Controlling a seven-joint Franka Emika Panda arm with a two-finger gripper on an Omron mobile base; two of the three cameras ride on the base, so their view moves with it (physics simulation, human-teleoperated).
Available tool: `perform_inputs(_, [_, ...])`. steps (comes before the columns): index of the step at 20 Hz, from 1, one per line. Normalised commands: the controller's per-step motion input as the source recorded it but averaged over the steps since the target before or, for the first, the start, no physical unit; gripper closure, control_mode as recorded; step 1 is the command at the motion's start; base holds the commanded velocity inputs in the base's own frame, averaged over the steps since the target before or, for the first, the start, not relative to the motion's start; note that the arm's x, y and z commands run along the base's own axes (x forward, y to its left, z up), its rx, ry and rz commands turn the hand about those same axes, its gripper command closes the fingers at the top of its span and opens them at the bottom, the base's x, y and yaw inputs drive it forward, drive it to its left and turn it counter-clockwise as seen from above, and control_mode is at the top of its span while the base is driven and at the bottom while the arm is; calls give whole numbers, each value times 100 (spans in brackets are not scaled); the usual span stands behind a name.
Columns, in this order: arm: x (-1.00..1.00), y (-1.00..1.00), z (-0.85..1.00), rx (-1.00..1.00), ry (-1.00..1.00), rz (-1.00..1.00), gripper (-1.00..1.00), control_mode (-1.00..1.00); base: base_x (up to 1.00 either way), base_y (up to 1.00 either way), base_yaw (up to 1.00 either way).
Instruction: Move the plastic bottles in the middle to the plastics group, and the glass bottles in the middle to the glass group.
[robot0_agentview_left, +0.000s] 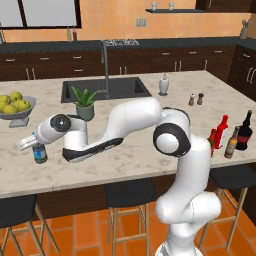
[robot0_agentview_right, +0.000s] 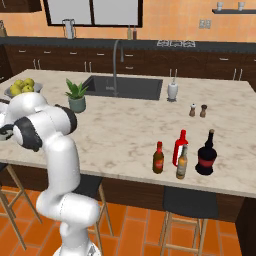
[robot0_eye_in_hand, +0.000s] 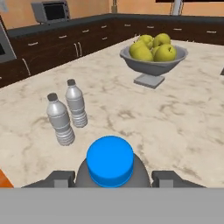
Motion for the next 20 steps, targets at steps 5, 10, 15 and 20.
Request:
perform_inputs(5, [-21,52,-7,0,0,0,100,-100,0,0,0])
perform_inputs(10, [16,6,-1,0,0,0,100,-100,0,0,0])
perform_inputs(15, [31,0,-1,1,2,2,100,-100,0,0,0])
perform_inputs(20, [29,3,-5,2,5,16,100,-100,0,0,0])
